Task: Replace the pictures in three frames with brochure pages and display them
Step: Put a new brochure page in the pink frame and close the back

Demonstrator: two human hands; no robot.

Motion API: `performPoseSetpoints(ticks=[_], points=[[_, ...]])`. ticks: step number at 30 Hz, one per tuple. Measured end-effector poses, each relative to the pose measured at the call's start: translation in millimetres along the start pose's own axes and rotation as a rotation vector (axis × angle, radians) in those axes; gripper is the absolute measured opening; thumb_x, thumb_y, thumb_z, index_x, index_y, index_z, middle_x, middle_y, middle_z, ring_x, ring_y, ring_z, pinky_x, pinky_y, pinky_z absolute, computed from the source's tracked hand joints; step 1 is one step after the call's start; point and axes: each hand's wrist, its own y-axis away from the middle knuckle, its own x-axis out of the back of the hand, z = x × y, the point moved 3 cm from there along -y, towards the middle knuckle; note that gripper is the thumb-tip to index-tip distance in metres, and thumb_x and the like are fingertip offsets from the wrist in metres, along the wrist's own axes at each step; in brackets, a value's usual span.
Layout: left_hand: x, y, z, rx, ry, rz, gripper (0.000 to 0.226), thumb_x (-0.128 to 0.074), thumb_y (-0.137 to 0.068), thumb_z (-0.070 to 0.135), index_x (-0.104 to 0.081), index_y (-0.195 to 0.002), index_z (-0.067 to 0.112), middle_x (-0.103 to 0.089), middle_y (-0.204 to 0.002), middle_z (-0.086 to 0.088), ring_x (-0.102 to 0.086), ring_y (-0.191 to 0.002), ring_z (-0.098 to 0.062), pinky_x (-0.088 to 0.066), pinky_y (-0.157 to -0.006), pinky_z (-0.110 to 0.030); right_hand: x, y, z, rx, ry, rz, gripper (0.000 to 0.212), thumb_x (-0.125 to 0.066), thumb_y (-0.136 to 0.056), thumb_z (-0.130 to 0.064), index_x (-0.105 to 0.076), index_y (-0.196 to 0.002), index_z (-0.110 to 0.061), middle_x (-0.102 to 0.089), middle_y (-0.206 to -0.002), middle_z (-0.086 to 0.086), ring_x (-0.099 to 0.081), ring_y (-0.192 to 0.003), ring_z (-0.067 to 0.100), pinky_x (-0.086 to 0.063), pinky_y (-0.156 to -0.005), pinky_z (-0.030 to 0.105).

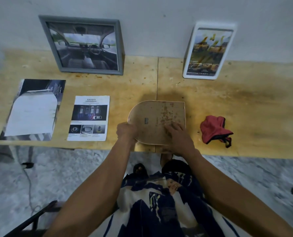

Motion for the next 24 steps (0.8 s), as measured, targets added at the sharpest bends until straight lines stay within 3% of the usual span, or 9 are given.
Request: performPoseSetpoints(ticks=[2, 6, 9, 13, 16, 20, 22, 24], points=[[4, 19, 6, -0.006, -0.084, -0.02, 0.048, -0.063, -0.075, 0.021, -0.062, -0.116, -0.004, -0.065, -0.117, -0.022, -0.064, -0.104, -0.034, -0.059, -0.078, -0.035, -1, 2, 1, 0.008, 0.026, 0.013, 0.104, -0.084, -0.07, -0.044, -0.025, -0.153, -0.023, -0.016, -0.161, 0.009, -0.009, -0.148, 0.028, -0.03, -0.115, 0.044], [8, 39, 16, -0.058, -0.277, 0.074, 0.053, -0.067, -0.085, 0.023, -0.055, -0.131, 0.0, -0.053, -0.135, -0.021, -0.052, -0.123, -0.037, -0.047, -0.102, -0.043, -5, 6, 1, 0.02, 0.059, 0.06, 0.102, -0.084, -0.071, -0.032, -0.024, -0.152, -0.024, -0.017, -0.161, 0.007, -0.01, -0.148, 0.026, -0.038, -0.109, 0.045], [3, 42, 16, 0.001, -0.234, 0.045, 0.066, -0.073, -0.079, 0.026, -0.048, -0.134, 0.001, -0.046, -0.139, -0.02, -0.05, -0.124, -0.036, -0.046, -0.104, -0.044, -6, 8, 0, 0.038, 0.083, 0.104, 0.094, -0.081, -0.074, -0.023, -0.027, -0.151, -0.022, -0.021, -0.159, 0.006, -0.012, -0.147, 0.027, -0.042, -0.106, 0.043], [2, 30, 12, 0.056, 0.013, 0.033, 0.062, -0.067, -0.05, 0.016, -0.064, -0.111, 0.001, -0.065, -0.116, -0.017, -0.063, -0.105, -0.034, -0.054, -0.095, -0.043, -2, 10, 1, 0.059, 0.095, 0.115, 0.082, -0.071, -0.083, -0.021, -0.027, -0.152, -0.022, -0.023, -0.158, 0.005, -0.014, -0.146, 0.027, -0.044, -0.103, 0.043], [7, 45, 18, 0.044, 0.155, -0.004, 0.042, -0.067, -0.067, -0.003, -0.063, -0.108, 0.002, -0.066, -0.105, -0.015, -0.063, -0.093, -0.033, -0.053, -0.083, -0.034, 1, 12, 2, 0.078, 0.105, 0.098, 0.083, -0.071, -0.085, -0.027, -0.024, -0.153, -0.022, -0.021, -0.159, 0.004, -0.012, -0.147, 0.026, -0.042, -0.106, 0.042], [15, 51, 26, -0.018, 0.199, 0.054, 0.049, -0.063, -0.069, -0.01, -0.061, -0.113, 0.011, -0.063, -0.106, -0.011, -0.062, -0.091, -0.032, -0.061, -0.057, -0.046, 12, 15, 0, 0.084, 0.119, 0.048, 0.081, -0.067, -0.089, -0.033, -0.02, -0.154, -0.021, -0.018, -0.16, 0.005, -0.012, -0.147, 0.025, -0.039, -0.107, 0.042], [21, 54, 31, -0.043, 0.218, 0.045, 0.045, -0.062, -0.068, -0.011, -0.063, -0.108, 0.011, -0.064, -0.104, -0.013, -0.064, -0.088, -0.033, -0.059, -0.051, -0.052, 19, 19, -6, 0.102, 0.139, 0.072, 0.075, -0.064, -0.089, -0.032, -0.025, -0.152, -0.021, -0.024, -0.157, 0.006, -0.021, -0.144, 0.026, -0.042, -0.103, 0.044], [29, 53, 40, -0.068, 0.222, 0.023, 0.037, -0.062, -0.067, -0.011, -0.063, -0.101, 0.005, -0.067, -0.103, -0.017, -0.066, -0.085, -0.034, -0.059, -0.046, -0.046, 24, 23, -16, 0.173, 0.127, 0.162, 0.061, -0.062, -0.089, -0.03, -0.039, -0.144, -0.02, -0.037, -0.15, 0.005, -0.033, -0.136, 0.028, -0.045, -0.098, 0.045]])
